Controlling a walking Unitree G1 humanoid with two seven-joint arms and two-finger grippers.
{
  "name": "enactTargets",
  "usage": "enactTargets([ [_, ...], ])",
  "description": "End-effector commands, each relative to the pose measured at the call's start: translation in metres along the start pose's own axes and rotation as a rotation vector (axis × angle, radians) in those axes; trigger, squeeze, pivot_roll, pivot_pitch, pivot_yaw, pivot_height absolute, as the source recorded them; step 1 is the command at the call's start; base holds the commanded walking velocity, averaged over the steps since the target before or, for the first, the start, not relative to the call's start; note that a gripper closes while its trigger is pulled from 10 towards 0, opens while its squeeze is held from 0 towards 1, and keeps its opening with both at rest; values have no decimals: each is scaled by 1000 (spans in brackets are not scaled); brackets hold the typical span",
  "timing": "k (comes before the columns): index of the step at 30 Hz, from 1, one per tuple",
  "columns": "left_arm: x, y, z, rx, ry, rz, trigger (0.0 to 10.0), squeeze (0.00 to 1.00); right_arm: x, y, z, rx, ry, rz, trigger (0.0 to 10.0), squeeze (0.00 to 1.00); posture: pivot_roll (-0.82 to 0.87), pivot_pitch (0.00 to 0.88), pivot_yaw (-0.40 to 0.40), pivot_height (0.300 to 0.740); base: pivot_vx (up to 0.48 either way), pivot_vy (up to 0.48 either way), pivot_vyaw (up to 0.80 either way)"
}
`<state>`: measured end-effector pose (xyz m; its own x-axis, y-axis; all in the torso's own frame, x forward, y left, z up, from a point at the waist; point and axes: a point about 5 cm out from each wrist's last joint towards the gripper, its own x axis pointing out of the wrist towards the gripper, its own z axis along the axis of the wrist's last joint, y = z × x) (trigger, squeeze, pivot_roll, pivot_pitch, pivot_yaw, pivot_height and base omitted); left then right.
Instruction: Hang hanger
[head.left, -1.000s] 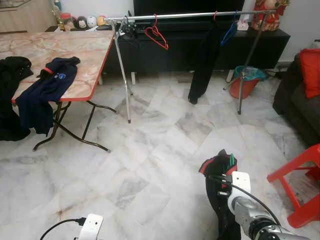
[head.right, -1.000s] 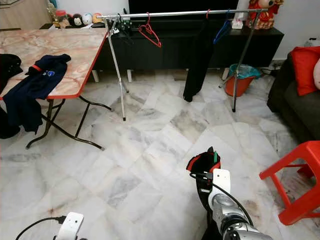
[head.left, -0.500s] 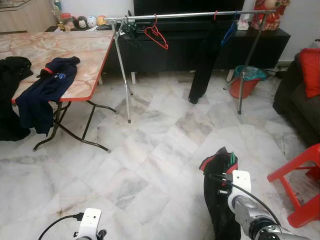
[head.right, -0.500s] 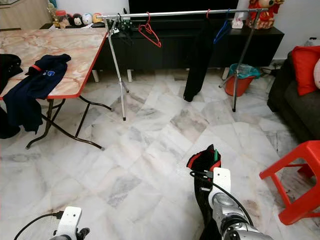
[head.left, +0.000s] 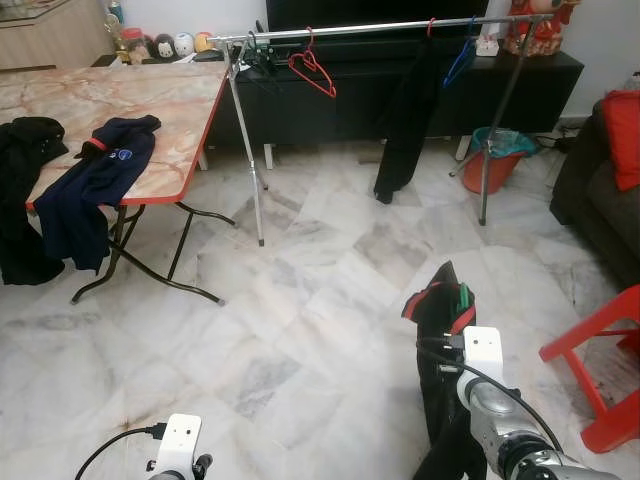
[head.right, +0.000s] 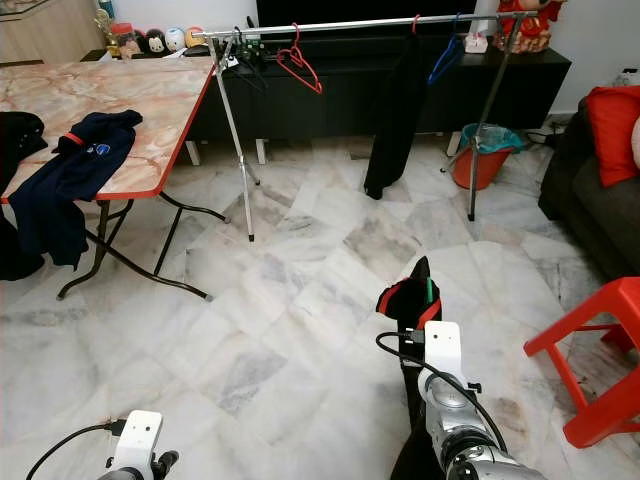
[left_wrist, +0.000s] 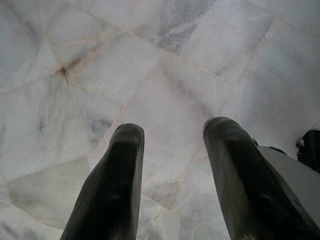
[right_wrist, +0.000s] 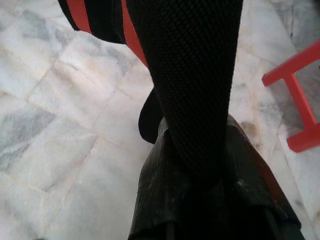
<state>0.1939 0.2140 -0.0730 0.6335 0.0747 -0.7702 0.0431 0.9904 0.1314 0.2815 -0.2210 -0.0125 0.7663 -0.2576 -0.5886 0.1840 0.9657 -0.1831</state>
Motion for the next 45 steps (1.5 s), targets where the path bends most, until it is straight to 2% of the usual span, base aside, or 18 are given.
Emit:
enactTargets([
  [1,-2,3,-6,9,14,13,10000,0,1,-1,7,4,-44,-12,10000,0,49,0,42,740,0,0,0],
  [15,-2,4,-5,10,1,14,10000,0,-1,-2,15,10,-156,-40,10000,0,39,0,51,740,0,0,0],
  [17,-2,4,-5,10,0,15,10000,0,-28,-18,-17,58,-393,-61,10000,0,39,0,52,740,0,0,0],
  [19,-2,4,-4,11,-3,17,10000,0,-47,-23,-19,67,-547,-87,10000,0,34,0,54,740,0,0,0],
  [21,-2,4,-4,11,-3,18,10000,0,-48,-23,-17,66,-557,-90,10000,0,30,0,57,740,0,0,0],
  [23,-2,4,-4,13,-4,17,10000,0,-53,-22,-4,52,-612,-95,10000,0,28,0,58,740,0,0,0],
  [26,-2,3,-4,14,-4,16,10000,0,-55,-21,-4,30,-612,-95,10000,0,17,0,60,740,0,0,0],
  [29,-2,3,-4,14,-4,15,10000,0,-52,-19,-16,12,-543,-87,10000,0,17,0,59,740,0,0,0],
  [32,-1,1,-5,16,-2,15,10000,0,-45,-16,-46,-56,-355,-82,10000,0,21,0,53,740,0,0,0],
  [33,-1,1,-5,16,-2,15,10000,0,-45,-16,-46,-56,-355,-82,10000,0,21,0,53,740,0,0,0],
  [34,-1,1,-5,15,-1,14,10000,0,-44,-15,-52,-69,-303,-80,10000,0,21,0,53,740,0,0,0],
  [35,-1,1,-5,13,0,15,10000,0,-42,-16,-70,-88,-184,-86,10000,0,17,0,51,740,0,0,0],
  [37,-1,1,-5,12,1,15,10000,0,-42,-16,-79,-87,-123,-90,10000,0,19,0,49,740,0,0,0],
  [41,-2,0,-6,4,6,18,10000,0,-47,-13,-111,-111,66,-75,10000,0,27,0,42,740,0,0,0],
  [42,-2,0,-6,2,7,19,10000,0,-51,-13,-124,-117,139,-69,10000,0,33,0,40,740,0,0,0],
  [45,-2,0,-7,-1,9,21,10000,0,-58,-10,-142,-106,233,-51,10000,0,39,0,39,740,0,0,0],
])
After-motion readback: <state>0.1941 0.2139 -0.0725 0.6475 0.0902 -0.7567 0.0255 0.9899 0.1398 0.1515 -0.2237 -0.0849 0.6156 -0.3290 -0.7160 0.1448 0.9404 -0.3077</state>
